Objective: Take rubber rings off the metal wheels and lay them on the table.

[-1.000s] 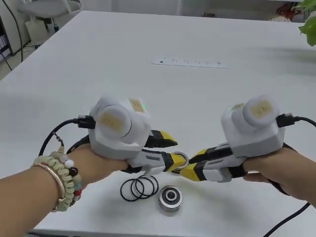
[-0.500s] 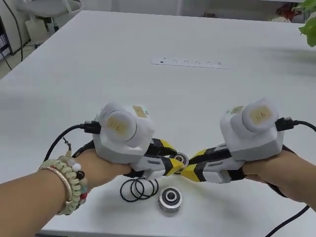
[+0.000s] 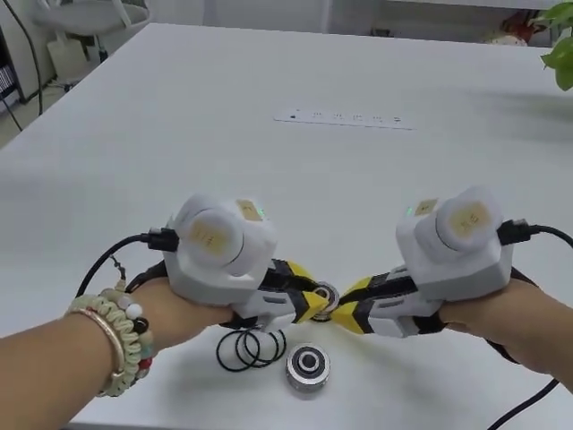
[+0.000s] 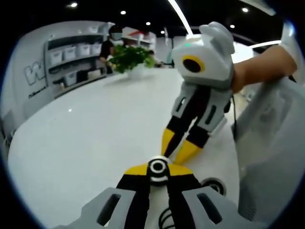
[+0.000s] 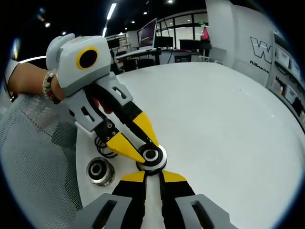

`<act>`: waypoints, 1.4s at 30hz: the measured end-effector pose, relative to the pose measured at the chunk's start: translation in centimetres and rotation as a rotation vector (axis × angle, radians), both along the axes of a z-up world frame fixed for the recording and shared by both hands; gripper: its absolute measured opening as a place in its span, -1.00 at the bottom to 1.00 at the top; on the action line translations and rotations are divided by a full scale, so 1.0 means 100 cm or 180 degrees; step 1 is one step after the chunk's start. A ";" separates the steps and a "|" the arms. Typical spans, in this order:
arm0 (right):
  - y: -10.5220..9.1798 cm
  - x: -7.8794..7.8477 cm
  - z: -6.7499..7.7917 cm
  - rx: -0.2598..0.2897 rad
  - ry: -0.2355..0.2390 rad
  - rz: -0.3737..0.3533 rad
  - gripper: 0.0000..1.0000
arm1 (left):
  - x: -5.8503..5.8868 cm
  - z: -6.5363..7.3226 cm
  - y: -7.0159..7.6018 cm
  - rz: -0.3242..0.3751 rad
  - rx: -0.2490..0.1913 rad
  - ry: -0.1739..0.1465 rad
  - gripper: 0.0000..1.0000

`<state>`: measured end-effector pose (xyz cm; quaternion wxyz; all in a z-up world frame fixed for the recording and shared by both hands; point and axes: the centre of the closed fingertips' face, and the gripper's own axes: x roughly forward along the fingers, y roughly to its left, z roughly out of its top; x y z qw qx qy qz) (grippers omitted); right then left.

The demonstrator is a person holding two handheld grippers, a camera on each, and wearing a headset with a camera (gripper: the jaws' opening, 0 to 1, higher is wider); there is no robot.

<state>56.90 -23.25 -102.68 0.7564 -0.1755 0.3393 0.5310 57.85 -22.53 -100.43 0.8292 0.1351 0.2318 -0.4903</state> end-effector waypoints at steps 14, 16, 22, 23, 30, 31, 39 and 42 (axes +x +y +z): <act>0.004 0.003 -0.001 0.0045 0.0252 -0.0414 -1.00 | 0.001 0.000 0.005 0.0101 -0.0014 0.0051 -0.72; 0.005 0.003 -0.001 0.0034 0.0250 -0.0440 -1.00 | 0.001 0.000 0.006 0.0136 -0.0027 0.0062 -0.71; 0.004 0.003 -0.001 0.0048 0.0350 -0.0540 -1.00 | 0.002 0.000 0.006 0.0134 -0.0023 0.0051 -0.71; 0.003 0.003 -0.001 0.0079 0.0412 -0.0597 -1.00 | 0.002 0.000 0.006 0.0134 -0.0022 0.0046 -0.71; -0.002 0.008 0.000 0.0169 0.0629 -0.0854 -1.00 | 0.002 0.000 0.006 0.0136 -0.0023 0.0036 -0.73; -0.002 0.008 0.001 0.0177 0.0640 -0.0871 -1.00 | 0.001 0.000 0.006 0.0134 -0.0023 0.0036 -0.73; -0.003 0.010 0.002 0.0218 0.0695 -0.0932 -1.00 | 0.001 0.000 0.006 0.0113 -0.0008 0.0019 -0.73; -0.005 0.013 0.005 0.0267 0.0719 -0.0974 -1.00 | 0.001 0.000 0.006 0.0090 0.0009 -0.0004 -0.73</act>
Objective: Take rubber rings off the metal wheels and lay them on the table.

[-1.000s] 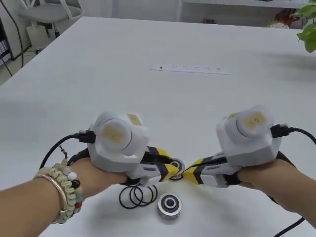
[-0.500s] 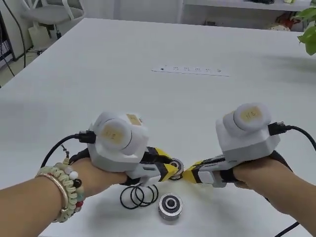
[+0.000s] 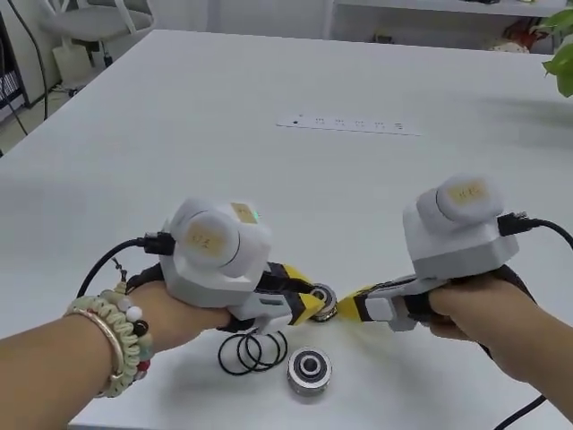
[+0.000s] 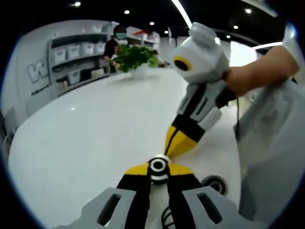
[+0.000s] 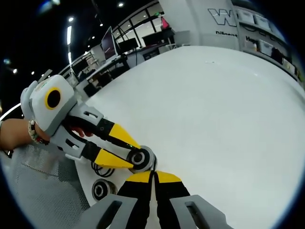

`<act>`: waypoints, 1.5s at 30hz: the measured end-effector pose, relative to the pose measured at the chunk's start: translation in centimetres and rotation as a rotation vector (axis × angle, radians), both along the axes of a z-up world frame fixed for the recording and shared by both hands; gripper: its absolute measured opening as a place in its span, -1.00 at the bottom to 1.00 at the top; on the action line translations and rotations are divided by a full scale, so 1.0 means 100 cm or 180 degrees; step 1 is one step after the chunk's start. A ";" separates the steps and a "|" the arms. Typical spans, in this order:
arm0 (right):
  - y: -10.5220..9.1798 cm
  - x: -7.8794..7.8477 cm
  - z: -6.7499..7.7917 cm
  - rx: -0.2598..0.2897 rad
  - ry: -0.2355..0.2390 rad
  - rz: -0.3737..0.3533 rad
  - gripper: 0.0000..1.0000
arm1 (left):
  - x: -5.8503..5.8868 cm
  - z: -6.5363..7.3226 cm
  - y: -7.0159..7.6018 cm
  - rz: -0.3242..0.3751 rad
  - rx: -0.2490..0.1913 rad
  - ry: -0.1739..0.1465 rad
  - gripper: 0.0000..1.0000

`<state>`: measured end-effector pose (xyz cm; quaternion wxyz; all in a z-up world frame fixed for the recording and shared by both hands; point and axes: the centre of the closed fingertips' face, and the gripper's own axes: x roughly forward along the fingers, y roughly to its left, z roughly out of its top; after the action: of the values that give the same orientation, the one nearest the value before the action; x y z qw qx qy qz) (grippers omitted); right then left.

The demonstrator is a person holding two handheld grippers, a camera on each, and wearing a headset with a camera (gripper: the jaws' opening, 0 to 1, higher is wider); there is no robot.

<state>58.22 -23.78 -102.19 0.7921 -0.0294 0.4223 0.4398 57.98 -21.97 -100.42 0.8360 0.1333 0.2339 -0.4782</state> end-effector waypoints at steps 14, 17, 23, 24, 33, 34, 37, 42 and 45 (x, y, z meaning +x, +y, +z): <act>0.002 0.001 0.009 0.0390 0.0286 -0.0323 -1.00 | 0.000 0.000 0.000 -0.0019 0.0045 -0.0077 -0.73; 0.006 -0.002 0.012 0.0479 0.0370 -0.0377 -1.00 | 0.000 0.000 0.000 -0.0014 0.0039 -0.0077 -0.74; 0.007 -0.004 0.013 0.0479 0.0378 -0.0380 -1.00 | 0.000 0.000 0.000 -0.0001 0.0029 -0.0066 -0.74; 0.007 -0.005 0.013 0.0478 0.0373 -0.0370 -1.00 | 0.000 0.000 0.000 0.0002 0.0025 -0.0066 -0.74; 0.009 -0.004 0.016 0.0490 0.0350 -0.0351 -1.00 | 0.000 0.000 0.000 0.0017 0.0030 -0.0093 -0.74; 0.010 -0.004 0.016 0.0492 0.0349 -0.0352 -1.00 | 0.000 0.000 0.000 0.0018 0.0029 -0.0093 -0.74; 0.010 -0.003 0.017 0.0486 0.0334 -0.0344 -1.00 | 0.000 0.000 0.000 0.0020 0.0028 -0.0100 -0.74; 0.011 -0.004 0.017 0.0484 0.0325 -0.0333 -1.00 | 0.001 0.000 -0.001 0.0022 0.0030 -0.0110 -0.74; 0.011 -0.004 0.018 0.0486 0.0322 -0.0329 -1.00 | 0.001 0.000 -0.001 0.0021 0.0031 -0.0115 -0.74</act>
<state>57.86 -22.70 -100.39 0.7914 0.0750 0.4279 0.4301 58.06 -22.03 -100.43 0.8410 0.1452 0.2215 -0.4718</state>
